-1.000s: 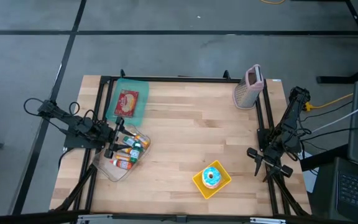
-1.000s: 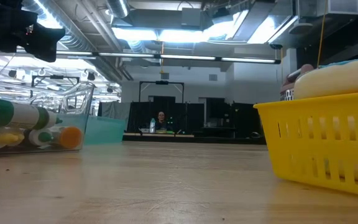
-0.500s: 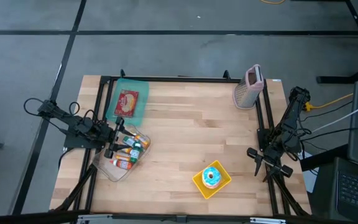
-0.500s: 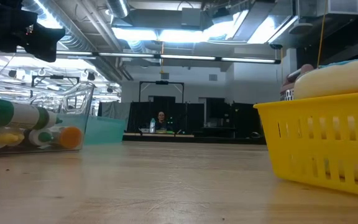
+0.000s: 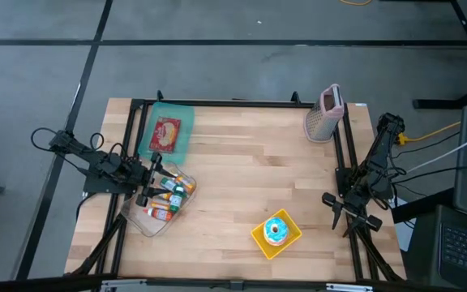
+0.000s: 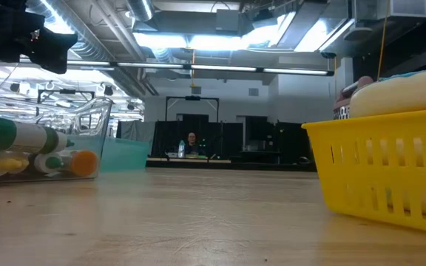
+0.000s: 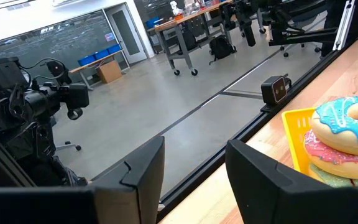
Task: Pick & Place Food Item
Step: Return to Home Position
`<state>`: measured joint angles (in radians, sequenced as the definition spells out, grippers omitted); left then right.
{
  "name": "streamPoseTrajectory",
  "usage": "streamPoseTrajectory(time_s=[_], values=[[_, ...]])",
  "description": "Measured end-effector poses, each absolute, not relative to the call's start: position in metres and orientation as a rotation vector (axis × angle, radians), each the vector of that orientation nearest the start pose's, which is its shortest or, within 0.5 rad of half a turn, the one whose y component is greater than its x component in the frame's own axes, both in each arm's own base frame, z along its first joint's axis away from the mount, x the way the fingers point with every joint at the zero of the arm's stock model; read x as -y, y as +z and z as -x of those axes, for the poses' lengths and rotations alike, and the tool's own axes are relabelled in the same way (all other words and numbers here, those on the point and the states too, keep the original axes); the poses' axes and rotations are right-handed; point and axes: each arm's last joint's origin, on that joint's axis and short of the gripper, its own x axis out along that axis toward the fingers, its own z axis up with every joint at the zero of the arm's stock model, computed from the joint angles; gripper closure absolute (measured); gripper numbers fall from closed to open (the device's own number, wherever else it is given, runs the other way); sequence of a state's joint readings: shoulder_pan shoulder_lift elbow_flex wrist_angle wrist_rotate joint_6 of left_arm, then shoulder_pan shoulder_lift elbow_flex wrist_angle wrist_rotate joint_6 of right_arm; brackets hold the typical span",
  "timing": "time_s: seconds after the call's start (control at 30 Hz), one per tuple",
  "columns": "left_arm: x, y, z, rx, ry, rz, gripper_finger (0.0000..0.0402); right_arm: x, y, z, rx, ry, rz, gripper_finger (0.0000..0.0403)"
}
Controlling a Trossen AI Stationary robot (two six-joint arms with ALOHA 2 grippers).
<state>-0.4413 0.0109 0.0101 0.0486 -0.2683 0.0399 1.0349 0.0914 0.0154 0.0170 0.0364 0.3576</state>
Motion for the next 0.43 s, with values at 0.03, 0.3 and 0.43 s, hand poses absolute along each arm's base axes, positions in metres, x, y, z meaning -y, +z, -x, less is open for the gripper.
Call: streamPoseTrajectory(time_s=[0.03, 0.3, 0.43], values=[[0.0343, 0.1708, -0.0906, 0.048, -0.172, -0.023, 0.0175, -0.0876, 0.1631, -0.0532, -0.230, 0.977, -0.296, 0.0234], [0.0343, 0.1708, -0.0906, 0.048, -0.172, -0.023, 0.0176, -0.0875, 0.1631, -0.0532, -0.231, 0.977, -0.296, 0.0234], [0.0343, 0.1708, -0.0906, 0.048, -0.172, -0.023, 0.0177, -0.0876, 0.1631, -0.0532, -0.231, 0.977, -0.296, 0.0234]])
